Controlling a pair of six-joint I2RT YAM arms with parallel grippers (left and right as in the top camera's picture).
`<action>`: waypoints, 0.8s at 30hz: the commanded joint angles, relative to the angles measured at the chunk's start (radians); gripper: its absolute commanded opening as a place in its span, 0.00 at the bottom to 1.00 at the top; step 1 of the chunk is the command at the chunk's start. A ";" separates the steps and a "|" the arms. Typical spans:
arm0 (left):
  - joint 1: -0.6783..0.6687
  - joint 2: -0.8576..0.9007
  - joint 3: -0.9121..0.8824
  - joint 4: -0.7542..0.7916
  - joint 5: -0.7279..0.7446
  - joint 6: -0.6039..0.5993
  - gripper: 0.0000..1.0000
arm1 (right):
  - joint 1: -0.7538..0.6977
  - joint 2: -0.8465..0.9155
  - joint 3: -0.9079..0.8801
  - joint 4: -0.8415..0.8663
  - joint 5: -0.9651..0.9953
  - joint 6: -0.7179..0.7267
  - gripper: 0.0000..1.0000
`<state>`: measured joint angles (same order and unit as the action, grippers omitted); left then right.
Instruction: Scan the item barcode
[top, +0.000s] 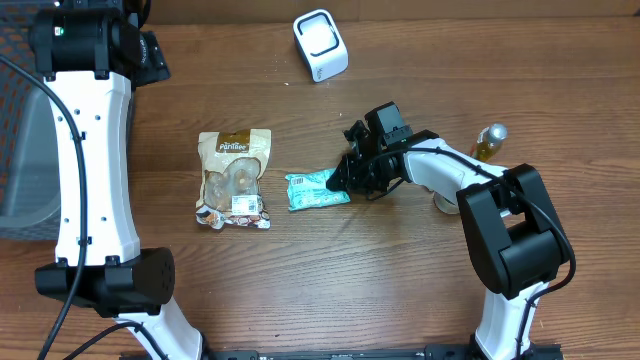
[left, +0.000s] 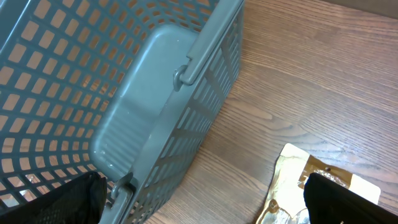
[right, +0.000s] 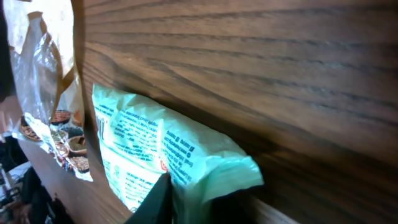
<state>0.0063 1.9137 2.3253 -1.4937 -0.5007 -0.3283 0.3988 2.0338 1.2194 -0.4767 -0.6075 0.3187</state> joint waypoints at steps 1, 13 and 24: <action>-0.007 -0.004 0.019 0.002 0.004 0.018 0.99 | -0.002 0.011 -0.014 0.008 -0.054 -0.005 0.13; -0.006 -0.004 0.019 0.002 0.004 0.018 1.00 | -0.015 -0.047 -0.014 0.000 -0.272 -0.171 0.04; -0.007 -0.004 0.019 0.002 0.004 0.018 1.00 | -0.054 -0.211 -0.014 -0.250 -0.331 -0.379 0.04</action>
<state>0.0063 1.9137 2.3253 -1.4940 -0.5007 -0.3283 0.3492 1.8828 1.2041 -0.7013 -0.8883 0.0322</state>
